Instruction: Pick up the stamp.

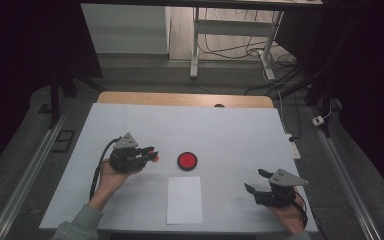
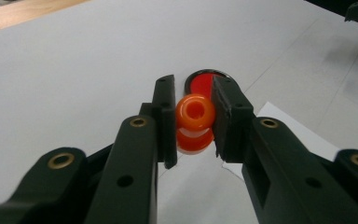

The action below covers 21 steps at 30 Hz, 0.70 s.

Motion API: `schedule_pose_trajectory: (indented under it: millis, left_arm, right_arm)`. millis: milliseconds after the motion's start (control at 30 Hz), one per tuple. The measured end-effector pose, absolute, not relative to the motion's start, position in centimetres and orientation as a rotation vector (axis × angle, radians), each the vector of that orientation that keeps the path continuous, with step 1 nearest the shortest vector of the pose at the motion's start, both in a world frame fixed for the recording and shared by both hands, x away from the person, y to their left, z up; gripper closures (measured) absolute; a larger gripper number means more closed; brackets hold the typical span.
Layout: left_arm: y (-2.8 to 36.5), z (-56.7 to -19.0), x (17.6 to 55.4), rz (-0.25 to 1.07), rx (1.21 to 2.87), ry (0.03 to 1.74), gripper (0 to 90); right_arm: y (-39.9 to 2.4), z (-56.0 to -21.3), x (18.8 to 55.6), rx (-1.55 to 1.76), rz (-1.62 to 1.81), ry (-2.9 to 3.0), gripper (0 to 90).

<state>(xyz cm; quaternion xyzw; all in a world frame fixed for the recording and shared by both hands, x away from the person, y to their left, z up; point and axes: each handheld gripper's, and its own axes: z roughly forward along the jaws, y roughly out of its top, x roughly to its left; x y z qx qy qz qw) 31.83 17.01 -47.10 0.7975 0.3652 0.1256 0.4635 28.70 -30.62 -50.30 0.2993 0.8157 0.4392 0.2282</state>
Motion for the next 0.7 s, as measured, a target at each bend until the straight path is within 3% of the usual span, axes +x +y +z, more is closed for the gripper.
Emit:
schedule_pose_trajectory:
  millis: [700]
  left_arm:
    - [16.43,-46.08,31.11,0.287,1.926,0.850,72.0]
  right_arm:
    - [-30.46,-50.27,28.64,0.821,1.215,2.248,26.3]
